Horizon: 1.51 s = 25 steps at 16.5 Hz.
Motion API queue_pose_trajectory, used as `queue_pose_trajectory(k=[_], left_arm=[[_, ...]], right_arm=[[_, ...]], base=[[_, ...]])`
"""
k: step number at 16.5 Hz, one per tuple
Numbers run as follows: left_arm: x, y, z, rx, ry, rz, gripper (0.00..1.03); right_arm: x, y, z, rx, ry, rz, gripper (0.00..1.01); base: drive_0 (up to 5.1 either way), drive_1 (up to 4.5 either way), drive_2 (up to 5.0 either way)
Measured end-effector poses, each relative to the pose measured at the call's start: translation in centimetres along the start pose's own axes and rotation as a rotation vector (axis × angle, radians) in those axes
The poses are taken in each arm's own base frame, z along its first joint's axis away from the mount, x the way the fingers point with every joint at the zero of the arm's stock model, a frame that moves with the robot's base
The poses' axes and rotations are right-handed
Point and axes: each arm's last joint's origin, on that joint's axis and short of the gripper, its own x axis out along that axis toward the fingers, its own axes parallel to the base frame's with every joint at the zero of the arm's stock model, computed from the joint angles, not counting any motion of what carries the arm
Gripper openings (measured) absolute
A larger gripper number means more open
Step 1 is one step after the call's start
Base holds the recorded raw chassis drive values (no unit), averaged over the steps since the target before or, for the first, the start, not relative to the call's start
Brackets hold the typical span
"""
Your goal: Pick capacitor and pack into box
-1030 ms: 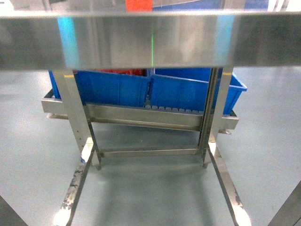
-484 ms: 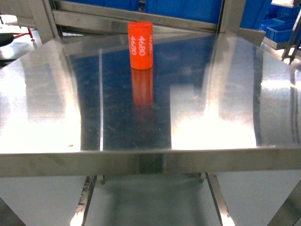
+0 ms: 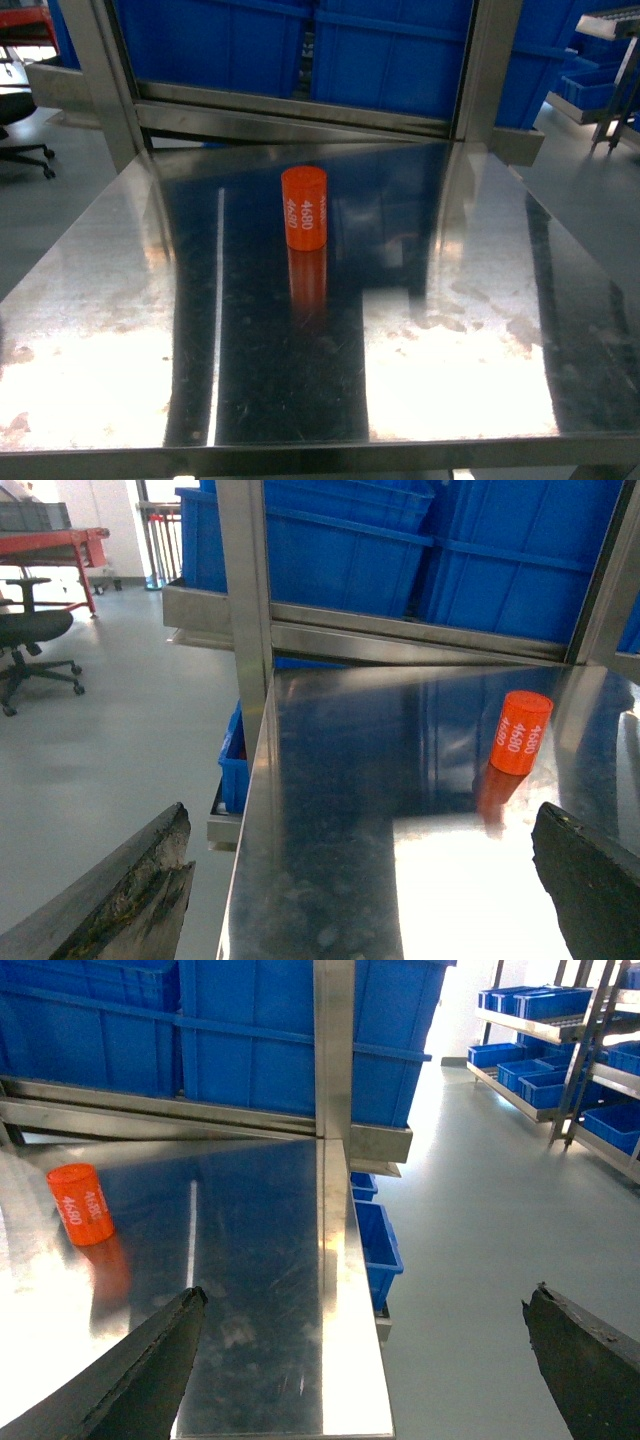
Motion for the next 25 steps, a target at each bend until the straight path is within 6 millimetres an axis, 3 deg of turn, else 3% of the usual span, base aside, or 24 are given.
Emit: queue_pose_trajectory(k=[23, 25], left_arm=[[0.00, 0.00, -0.04, 0.000, 0.004, 0.000, 0.98], [0.40, -0.23, -0.19, -0.043, 0.055, 0.079, 0.98]], right_arm=[[0.00, 0.00, -0.05, 0.001, 0.005, 0.000, 0.98], [0.00, 0.00, -0.05, 0.001, 0.005, -0.001, 0.98]], base=[[0.0, 0.00, 0.0], [0.0, 0.00, 0.0]])
